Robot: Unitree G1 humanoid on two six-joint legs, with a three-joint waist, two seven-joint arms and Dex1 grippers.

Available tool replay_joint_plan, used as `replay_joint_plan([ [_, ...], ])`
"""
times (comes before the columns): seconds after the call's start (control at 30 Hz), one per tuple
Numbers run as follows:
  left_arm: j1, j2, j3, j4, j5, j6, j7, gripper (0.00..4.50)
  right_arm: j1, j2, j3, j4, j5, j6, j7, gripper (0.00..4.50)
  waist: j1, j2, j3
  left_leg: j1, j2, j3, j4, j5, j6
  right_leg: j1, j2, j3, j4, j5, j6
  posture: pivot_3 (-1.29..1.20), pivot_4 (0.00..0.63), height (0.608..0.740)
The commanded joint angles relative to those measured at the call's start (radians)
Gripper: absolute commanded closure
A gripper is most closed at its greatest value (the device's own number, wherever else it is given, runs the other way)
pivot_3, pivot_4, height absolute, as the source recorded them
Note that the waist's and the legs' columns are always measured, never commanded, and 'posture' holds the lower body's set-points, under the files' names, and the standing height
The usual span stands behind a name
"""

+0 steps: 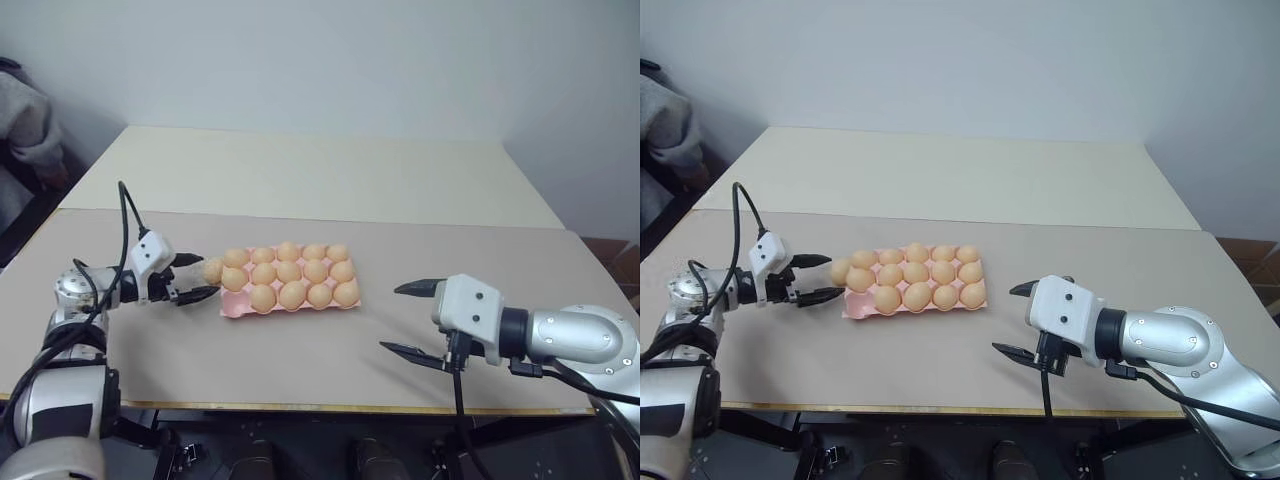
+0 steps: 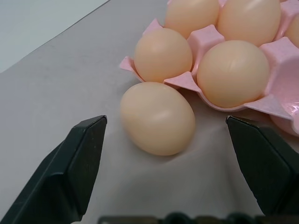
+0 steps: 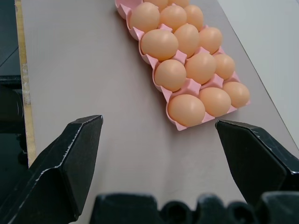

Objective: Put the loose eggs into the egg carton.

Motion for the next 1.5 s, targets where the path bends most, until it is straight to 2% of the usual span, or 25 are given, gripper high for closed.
replay_joint_plan([
  [0.03,-0.044,-0.016,0.015,0.021,-0.004,-0.003,0.036,0.05,-0.006,-0.013,-0.041,-0.028,0.006,0.002,-0.010,0.00,0.000,0.000,0.000,0.000,0.000,0.000,0.000,0.000,0.000,0.000,0.000,0.000,0.000,0.000,0.000,0.00,0.150,0.740],
  [0.2,-0.052,-0.021,-0.013,0.040,0.042,-0.015,0.084,0.05,-0.003,-0.014,-0.046,-0.036,0.007,0.010,-0.017,0.00,-0.001,0.000,0.000,0.000,0.000,0.000,0.000,0.000,0.000,0.000,0.000,0.000,0.000,0.000,0.000,0.00,0.150,0.740],
  [0.3,-0.053,-0.026,-0.008,0.044,0.046,-0.022,0.099,0.62,0.000,-0.015,-0.048,-0.039,0.006,0.016,-0.021,0.00,-0.002,0.000,0.000,0.000,0.000,0.000,0.000,0.000,0.000,0.000,0.000,0.000,0.000,0.000,0.001,0.00,0.150,0.740],
  [0.5,-0.050,-0.018,0.006,0.040,0.041,-0.016,0.092,2.43,0.002,-0.016,-0.046,-0.043,0.004,0.020,-0.027,0.00,0.000,0.000,0.000,0.000,0.000,0.000,0.000,0.000,0.000,0.000,0.000,0.000,0.000,0.000,0.000,0.00,0.150,0.740],
  [0.57,-0.041,-0.004,0.008,0.035,0.043,-0.019,0.101,2.61,0.003,-0.016,-0.047,-0.043,0.004,0.019,-0.028,0.00,-0.001,0.000,0.000,0.000,0.000,0.000,0.000,0.000,0.000,0.000,0.000,0.000,0.000,0.000,0.000,0.00,0.150,0.740],
  [0.9,0.035,0.081,0.072,-0.006,-0.016,-0.022,0.041,2.61,0.002,-0.012,-0.038,-0.036,-0.002,0.011,-0.029,0.00,-0.004,0.000,0.000,0.000,0.000,0.000,0.000,0.000,0.000,0.000,0.000,0.000,0.001,0.000,0.000,0.00,0.150,0.740],
  [1.0,0.048,0.097,0.121,-0.070,-0.102,0.007,-0.084,2.61,0.002,-0.010,-0.037,-0.034,-0.003,0.008,-0.028,0.00,-0.003,0.000,0.000,0.000,0.000,0.000,0.000,0.000,0.000,0.000,0.000,0.000,0.001,0.000,0.000,0.00,0.150,0.740],
  [1.13,0.079,0.051,0.163,-0.233,-0.243,0.103,-0.256,2.61,-0.008,-0.004,-0.022,-0.030,-0.006,0.005,-0.031,0.00,0.004,0.000,0.000,0.000,0.000,-0.001,0.000,0.000,0.000,0.000,0.000,-0.001,0.001,-0.001,-0.005,0.00,0.150,0.740],
  [1.3,0.139,0.002,0.089,-0.408,-0.251,0.166,-0.323,2.61,-0.025,0.003,0.000,-0.020,-0.014,-0.001,-0.034,0.00,-0.001,0.000,0.000,0.000,0.000,-0.001,0.001,0.000,0.000,0.001,0.000,0.000,0.001,0.000,-0.004,0.00,0.150,0.740],
  [1.5,0.160,-0.012,0.017,-0.480,-0.271,0.186,-0.328,2.61,-0.012,-0.002,-0.016,-0.029,-0.016,0.004,-0.034,0.00,-0.006,0.000,0.000,0.000,0.000,-0.001,0.001,0.000,0.000,0.001,0.001,0.001,0.001,0.000,0.000,0.00,0.150,0.740],
])
